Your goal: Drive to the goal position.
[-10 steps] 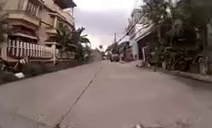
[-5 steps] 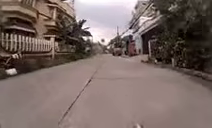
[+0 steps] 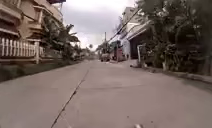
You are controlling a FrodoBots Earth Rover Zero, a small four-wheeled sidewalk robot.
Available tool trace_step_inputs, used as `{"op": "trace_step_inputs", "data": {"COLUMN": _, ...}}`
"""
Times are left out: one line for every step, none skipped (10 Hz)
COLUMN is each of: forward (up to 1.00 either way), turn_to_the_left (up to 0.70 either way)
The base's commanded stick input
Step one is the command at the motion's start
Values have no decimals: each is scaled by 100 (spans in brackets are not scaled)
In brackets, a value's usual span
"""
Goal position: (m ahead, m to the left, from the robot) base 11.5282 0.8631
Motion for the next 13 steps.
{"op": "trace_step_inputs", "data": {"forward": 100, "turn_to_the_left": 3}}
{"op": "trace_step_inputs", "data": {"forward": 100, "turn_to_the_left": 3}}
{"op": "trace_step_inputs", "data": {"forward": 100, "turn_to_the_left": 3}}
{"op": "trace_step_inputs", "data": {"forward": 100, "turn_to_the_left": 3}}
{"op": "trace_step_inputs", "data": {"forward": 100, "turn_to_the_left": 3}}
{"op": "trace_step_inputs", "data": {"forward": 100, "turn_to_the_left": 3}}
{"op": "trace_step_inputs", "data": {"forward": 100, "turn_to_the_left": 3}}
{"op": "trace_step_inputs", "data": {"forward": 100, "turn_to_the_left": 3}}
{"op": "trace_step_inputs", "data": {"forward": 100, "turn_to_the_left": 3}}
{"op": "trace_step_inputs", "data": {"forward": 100, "turn_to_the_left": 3}}
{"op": "trace_step_inputs", "data": {"forward": 100, "turn_to_the_left": 3}}
{"op": "trace_step_inputs", "data": {"forward": 100, "turn_to_the_left": 3}}
{"op": "trace_step_inputs", "data": {"forward": 100, "turn_to_the_left": 3}}
